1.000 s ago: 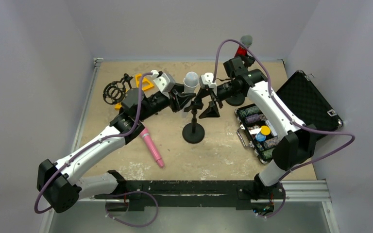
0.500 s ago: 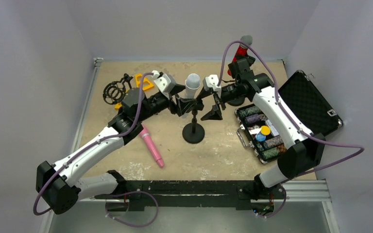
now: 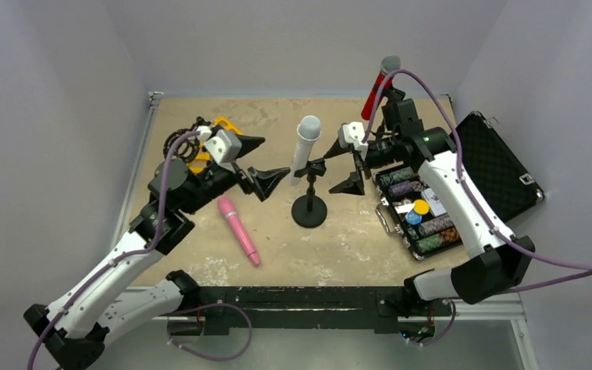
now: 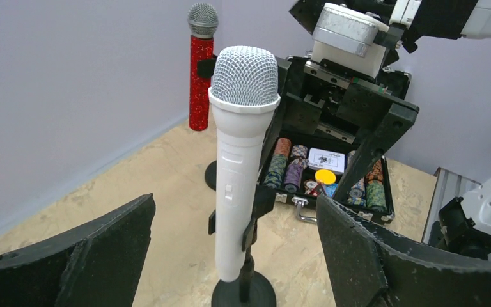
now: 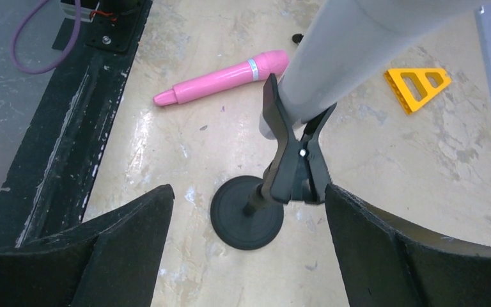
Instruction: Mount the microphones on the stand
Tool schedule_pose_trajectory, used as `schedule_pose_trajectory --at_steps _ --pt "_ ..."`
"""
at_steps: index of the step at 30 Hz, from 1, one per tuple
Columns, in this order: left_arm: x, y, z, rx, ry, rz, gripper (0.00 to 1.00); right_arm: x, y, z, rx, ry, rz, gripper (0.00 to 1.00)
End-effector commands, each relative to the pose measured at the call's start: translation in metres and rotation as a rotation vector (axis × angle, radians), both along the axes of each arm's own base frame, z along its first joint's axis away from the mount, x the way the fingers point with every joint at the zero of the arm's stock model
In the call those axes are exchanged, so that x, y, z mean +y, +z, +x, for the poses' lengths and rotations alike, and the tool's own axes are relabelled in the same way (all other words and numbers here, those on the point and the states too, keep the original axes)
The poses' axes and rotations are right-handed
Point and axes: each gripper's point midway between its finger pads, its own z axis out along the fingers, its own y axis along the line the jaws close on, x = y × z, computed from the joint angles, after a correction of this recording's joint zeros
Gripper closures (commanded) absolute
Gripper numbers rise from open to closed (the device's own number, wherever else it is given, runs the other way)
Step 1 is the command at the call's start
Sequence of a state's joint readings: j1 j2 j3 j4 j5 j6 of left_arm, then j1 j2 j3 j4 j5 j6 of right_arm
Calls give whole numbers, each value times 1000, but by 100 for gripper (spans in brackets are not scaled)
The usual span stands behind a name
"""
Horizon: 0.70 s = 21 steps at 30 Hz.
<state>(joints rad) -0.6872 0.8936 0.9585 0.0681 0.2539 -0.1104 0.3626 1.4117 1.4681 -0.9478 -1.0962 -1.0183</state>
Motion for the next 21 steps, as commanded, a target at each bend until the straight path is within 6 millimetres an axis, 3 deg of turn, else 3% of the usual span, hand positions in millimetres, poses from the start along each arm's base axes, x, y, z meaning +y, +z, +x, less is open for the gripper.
schedule_pose_trajectory --at_steps 1,7,13,21 --pt "31 -16 -14 16 81 49 1 -12 13 -9 -31 -22 49 8" --pt "62 -54 -40 71 116 131 1 -25 3 -19 -15 -68 65 4" --pt "78 -89 -60 157 122 158 1 -35 -8 -38 70 -102 115 2" --pt "88 -110 -71 224 142 130 1 -51 -22 -43 61 -160 151 1"
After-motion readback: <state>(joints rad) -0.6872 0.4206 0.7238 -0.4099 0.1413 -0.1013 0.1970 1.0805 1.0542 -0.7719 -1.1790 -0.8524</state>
